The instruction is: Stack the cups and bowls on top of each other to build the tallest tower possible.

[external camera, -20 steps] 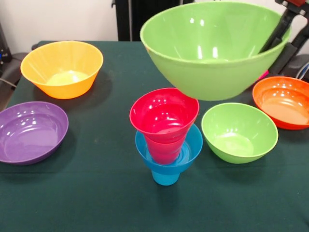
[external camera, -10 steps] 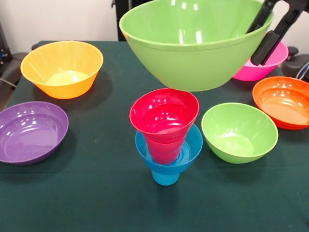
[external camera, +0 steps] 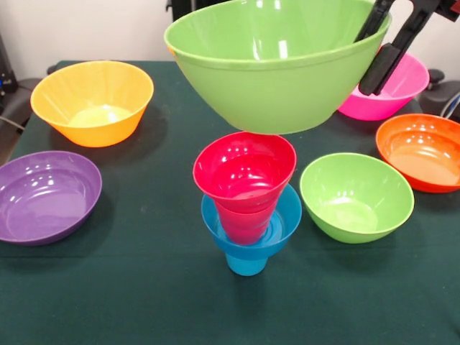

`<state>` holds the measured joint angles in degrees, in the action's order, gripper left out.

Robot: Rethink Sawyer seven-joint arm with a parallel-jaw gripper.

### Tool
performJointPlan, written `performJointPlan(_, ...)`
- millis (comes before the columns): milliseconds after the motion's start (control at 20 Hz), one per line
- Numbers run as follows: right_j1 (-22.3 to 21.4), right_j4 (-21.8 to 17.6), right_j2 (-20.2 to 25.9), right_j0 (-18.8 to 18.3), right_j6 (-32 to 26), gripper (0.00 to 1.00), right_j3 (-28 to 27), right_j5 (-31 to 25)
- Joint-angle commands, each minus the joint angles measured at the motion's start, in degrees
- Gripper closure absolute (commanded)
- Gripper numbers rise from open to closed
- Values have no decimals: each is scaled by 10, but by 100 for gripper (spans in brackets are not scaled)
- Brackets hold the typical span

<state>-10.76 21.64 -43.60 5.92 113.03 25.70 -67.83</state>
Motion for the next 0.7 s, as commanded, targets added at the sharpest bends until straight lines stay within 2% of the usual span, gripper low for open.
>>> performJointPlan(50, -13, -53, 68, 16, -58, 100, 81, 32)
performJointPlan(700, -15, -55, 80, 17, -59, 100, 94, 40)
